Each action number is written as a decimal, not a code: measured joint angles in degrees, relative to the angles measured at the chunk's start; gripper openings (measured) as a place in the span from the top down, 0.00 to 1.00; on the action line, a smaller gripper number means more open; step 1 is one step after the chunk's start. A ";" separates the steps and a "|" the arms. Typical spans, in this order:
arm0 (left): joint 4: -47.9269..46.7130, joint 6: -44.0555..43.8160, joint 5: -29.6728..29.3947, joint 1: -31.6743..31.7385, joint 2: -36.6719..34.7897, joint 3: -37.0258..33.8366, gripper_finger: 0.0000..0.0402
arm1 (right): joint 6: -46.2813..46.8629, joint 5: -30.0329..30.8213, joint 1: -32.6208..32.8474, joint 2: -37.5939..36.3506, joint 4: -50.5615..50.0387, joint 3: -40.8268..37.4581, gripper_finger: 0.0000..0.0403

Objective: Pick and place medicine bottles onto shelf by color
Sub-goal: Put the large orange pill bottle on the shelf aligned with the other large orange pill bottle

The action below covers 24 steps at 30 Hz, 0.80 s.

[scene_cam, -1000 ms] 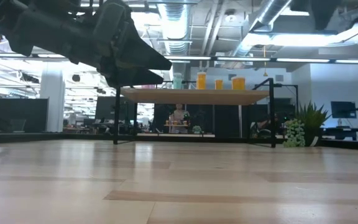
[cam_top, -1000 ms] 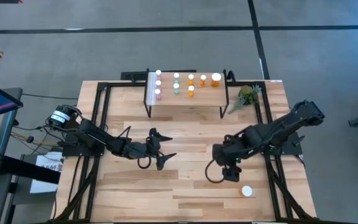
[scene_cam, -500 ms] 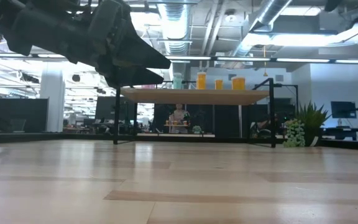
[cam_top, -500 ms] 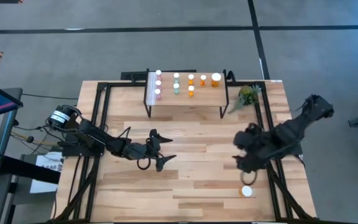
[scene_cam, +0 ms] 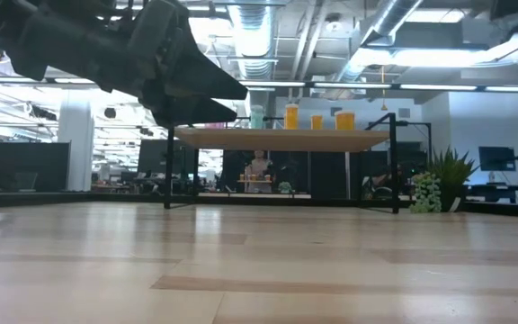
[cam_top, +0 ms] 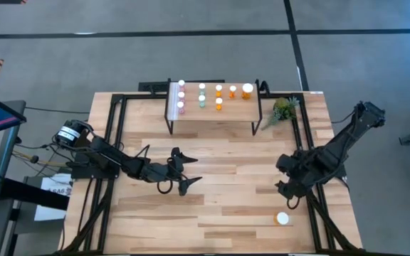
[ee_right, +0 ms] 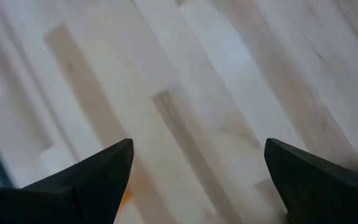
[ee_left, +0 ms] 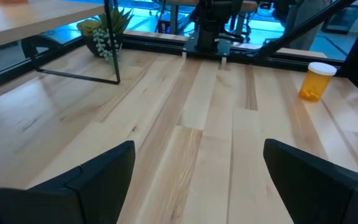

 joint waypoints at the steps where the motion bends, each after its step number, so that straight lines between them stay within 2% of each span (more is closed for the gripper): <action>1: 0.00 0.00 0.00 0.13 0.00 0.00 0.14 | 0.43 -0.26 -0.15 0.27 -0.12 -0.25 0.04; 10: -0.02 -0.20 0.06 0.41 0.00 0.00 0.14 | -3.90 -1.57 -3.31 4.61 0.29 -0.49 0.04; 17: -0.09 -0.28 0.42 0.41 0.00 0.00 0.14 | -7.32 -15.27 -3.33 9.15 4.06 -0.51 0.05; 24: 0.09 1.40 0.40 0.49 0.00 0.02 0.14 | -5.70 -22.47 -0.41 13.42 11.02 -0.51 0.05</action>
